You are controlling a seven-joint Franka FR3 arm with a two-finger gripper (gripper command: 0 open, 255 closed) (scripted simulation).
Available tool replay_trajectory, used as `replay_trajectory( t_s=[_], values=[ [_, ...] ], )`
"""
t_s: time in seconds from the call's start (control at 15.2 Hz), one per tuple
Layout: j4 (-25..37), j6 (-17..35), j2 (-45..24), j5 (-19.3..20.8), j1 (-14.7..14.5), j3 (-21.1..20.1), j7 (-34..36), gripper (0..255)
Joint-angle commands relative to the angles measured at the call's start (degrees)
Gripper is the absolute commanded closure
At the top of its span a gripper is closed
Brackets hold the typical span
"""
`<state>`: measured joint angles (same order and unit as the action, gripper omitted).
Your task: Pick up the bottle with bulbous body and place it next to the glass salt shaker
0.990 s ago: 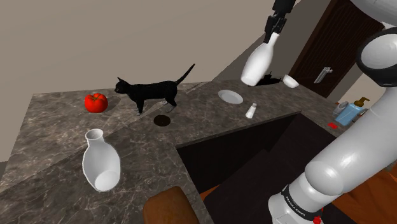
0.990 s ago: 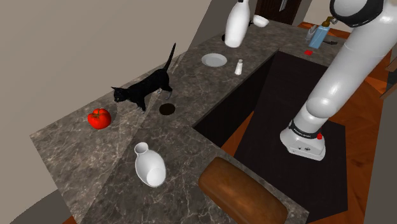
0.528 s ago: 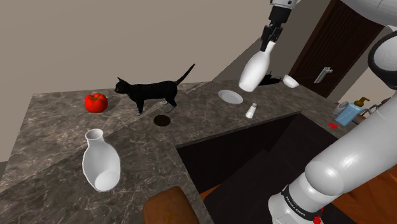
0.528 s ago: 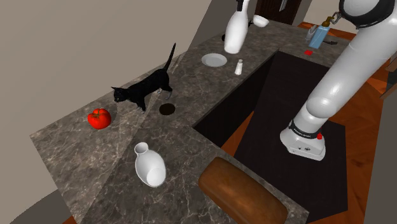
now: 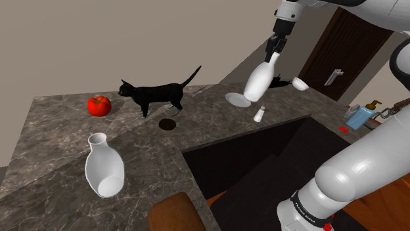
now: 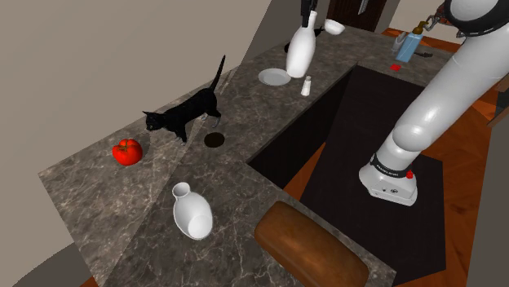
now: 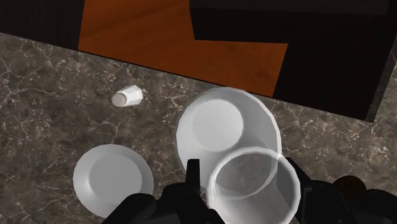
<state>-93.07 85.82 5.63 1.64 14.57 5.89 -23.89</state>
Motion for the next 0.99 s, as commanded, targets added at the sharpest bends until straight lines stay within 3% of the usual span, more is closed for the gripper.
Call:
replay_trajectory(
  t_s=[0.0,0.92],
  values=[
    [-1.88,1.54,0.40,0.03,-0.02,-0.03,0.08,255],
    [-14.76,12.63,2.19,0.24,0.02,-0.02,0.41,255]
  ],
)
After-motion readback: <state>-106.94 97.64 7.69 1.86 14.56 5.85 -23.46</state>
